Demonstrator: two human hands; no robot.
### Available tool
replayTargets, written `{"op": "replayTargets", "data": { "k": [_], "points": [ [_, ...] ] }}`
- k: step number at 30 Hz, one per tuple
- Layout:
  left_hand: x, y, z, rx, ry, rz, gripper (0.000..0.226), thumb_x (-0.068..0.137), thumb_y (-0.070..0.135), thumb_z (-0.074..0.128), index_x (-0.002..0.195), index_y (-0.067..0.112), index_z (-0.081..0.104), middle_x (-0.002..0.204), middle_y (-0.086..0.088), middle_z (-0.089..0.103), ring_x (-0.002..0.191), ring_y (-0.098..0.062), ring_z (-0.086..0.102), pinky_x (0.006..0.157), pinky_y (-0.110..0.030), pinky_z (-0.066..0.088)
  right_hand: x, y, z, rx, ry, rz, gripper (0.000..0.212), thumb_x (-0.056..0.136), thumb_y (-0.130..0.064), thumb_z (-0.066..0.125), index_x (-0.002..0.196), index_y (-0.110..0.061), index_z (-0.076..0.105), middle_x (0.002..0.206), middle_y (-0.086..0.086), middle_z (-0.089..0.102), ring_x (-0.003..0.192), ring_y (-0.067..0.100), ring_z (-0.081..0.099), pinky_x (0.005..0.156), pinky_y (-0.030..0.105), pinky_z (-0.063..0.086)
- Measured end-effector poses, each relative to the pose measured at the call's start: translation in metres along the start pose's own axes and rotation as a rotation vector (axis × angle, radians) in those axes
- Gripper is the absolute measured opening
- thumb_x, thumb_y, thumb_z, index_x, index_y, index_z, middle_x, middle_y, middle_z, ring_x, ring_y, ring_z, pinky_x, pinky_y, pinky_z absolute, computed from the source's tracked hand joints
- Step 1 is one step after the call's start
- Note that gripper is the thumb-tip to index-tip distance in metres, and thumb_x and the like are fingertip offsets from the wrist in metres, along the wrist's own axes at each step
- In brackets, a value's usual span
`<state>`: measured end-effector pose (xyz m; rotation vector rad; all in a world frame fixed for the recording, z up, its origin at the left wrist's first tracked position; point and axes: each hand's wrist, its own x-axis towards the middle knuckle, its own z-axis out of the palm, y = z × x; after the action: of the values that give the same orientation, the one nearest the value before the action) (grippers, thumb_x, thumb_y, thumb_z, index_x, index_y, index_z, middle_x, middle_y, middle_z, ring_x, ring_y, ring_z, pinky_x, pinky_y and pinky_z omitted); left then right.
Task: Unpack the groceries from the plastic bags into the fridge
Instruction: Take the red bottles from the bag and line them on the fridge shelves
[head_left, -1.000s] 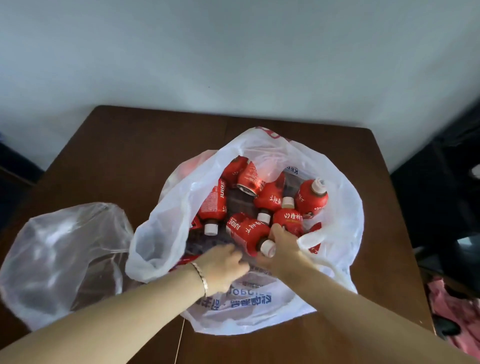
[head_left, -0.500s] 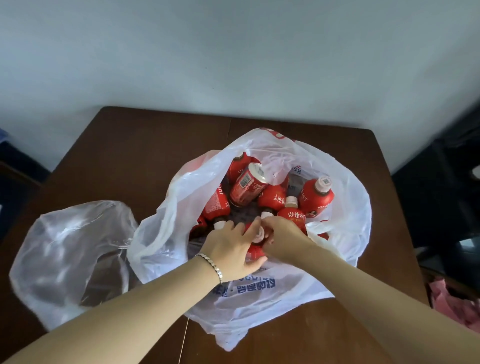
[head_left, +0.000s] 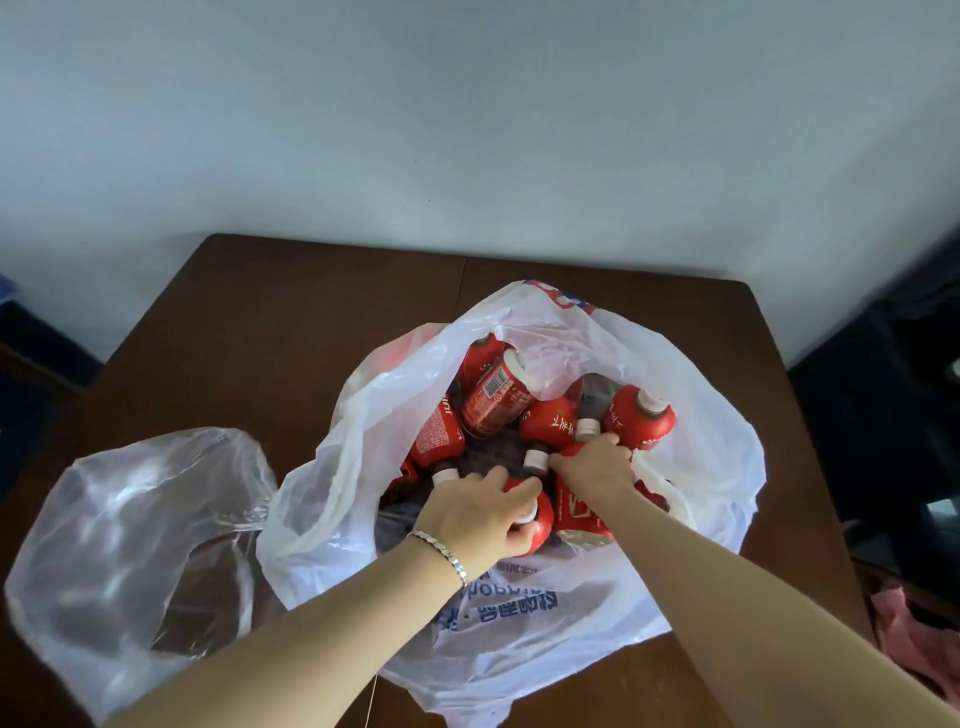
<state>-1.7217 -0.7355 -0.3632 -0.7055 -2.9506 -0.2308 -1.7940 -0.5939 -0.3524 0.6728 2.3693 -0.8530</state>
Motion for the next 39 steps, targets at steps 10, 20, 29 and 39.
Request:
{"op": "replayTargets", "data": {
  "k": [10,20,29,39],
  "points": [
    [0.001,-0.009,-0.003,0.111,0.040,0.057,0.038,0.071,0.055,0.054,0.079,0.022,0.071,0.052,0.002,0.055,0.036,-0.018,0.051,0.034,-0.017,0.034,-0.026,0.017,0.005,-0.088,0.062,-0.224,0.063,0.082,-0.037,0.068,0.129,-0.008,0.039,0.131,0.015,0.036,0.123,0.031,0.037,0.104,0.037,0.035],
    [-0.007,0.018,-0.038,0.128,-0.356,-0.246,0.047,0.094,0.049,0.038,0.122,0.012,0.046,0.107,-0.007,0.064,0.097,-0.026,0.062,0.066,-0.028,0.040,-0.084,0.047,-0.022,-0.369,0.087,-0.614,0.034,0.095,-0.035,0.049,0.121,-0.013,0.047,0.126,0.003,0.048,0.111,0.019,0.050,0.089,0.023,0.038],
    [0.002,0.045,-0.129,0.225,-0.162,-0.184,0.057,0.091,0.053,0.038,0.134,0.015,0.040,0.100,-0.006,0.065,0.092,-0.024,0.065,0.066,-0.025,0.042,-0.155,0.027,-0.089,-0.425,0.261,-0.747,0.036,0.089,-0.050,0.051,0.108,-0.019,0.051,0.110,-0.001,0.055,0.096,0.019,0.059,0.082,0.031,0.050],
    [0.012,0.096,-0.218,0.136,-0.020,0.156,0.041,0.086,0.049,0.046,0.107,0.014,0.052,0.102,-0.007,0.067,0.093,-0.028,0.064,0.066,-0.026,0.040,-0.249,0.044,-0.144,-0.279,0.671,-0.489,0.026,0.083,-0.045,0.054,0.081,-0.020,0.048,0.078,-0.007,0.054,0.073,0.017,0.054,0.059,0.027,0.041]
  ]
}}
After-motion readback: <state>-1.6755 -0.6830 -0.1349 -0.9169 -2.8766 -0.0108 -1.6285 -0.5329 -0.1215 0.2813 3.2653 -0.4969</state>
